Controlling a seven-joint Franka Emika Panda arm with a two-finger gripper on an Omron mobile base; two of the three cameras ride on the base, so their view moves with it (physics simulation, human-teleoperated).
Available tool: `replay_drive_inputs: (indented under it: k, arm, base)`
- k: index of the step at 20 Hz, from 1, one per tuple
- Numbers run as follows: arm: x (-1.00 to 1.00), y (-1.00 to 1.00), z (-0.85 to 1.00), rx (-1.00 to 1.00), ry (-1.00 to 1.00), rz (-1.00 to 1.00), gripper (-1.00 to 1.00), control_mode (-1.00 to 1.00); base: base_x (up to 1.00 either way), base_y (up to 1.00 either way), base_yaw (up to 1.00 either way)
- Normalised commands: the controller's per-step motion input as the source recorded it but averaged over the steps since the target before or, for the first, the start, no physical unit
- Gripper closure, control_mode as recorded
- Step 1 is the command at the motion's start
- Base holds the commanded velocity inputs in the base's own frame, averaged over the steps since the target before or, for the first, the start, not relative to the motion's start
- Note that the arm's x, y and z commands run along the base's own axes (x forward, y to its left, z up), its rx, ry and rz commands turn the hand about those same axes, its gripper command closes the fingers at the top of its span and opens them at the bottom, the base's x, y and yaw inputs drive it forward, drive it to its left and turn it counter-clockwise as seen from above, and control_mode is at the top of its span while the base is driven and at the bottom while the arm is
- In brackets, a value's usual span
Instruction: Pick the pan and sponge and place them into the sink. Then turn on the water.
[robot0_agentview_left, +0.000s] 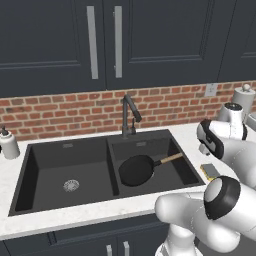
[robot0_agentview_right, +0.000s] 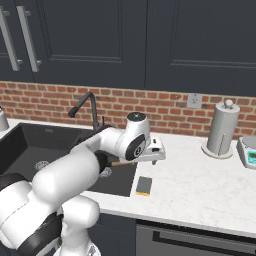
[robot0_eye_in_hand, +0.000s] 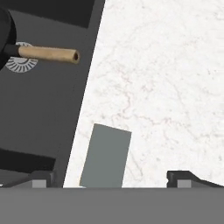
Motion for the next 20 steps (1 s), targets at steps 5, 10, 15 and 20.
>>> replay_drive_inputs:
  k: [5, 10, 15, 20]
  arm:
    - [-0.2, -0.07, -0.07, 0.0, 0.01, -0.05, -1.0, -1.0]
    - [-0.16, -0.01, -0.17, 0.02, 0.01, -0.01, -1.0, -1.0]
    - [-0.07, 0.0, -0.2, 0.0, 0.06, 0.0, -1.0, -1.0]
    - [0.0, 0.0, -0.25, 0.0, 0.06, 0.0, -1.0, -1.0]
  base:
    - [0.0, 0.0, 0.0]
    - [0.0, 0.0, 0.0]
    - [0.0, 0.0, 0.0]
    - [0.0, 0.0, 0.0]
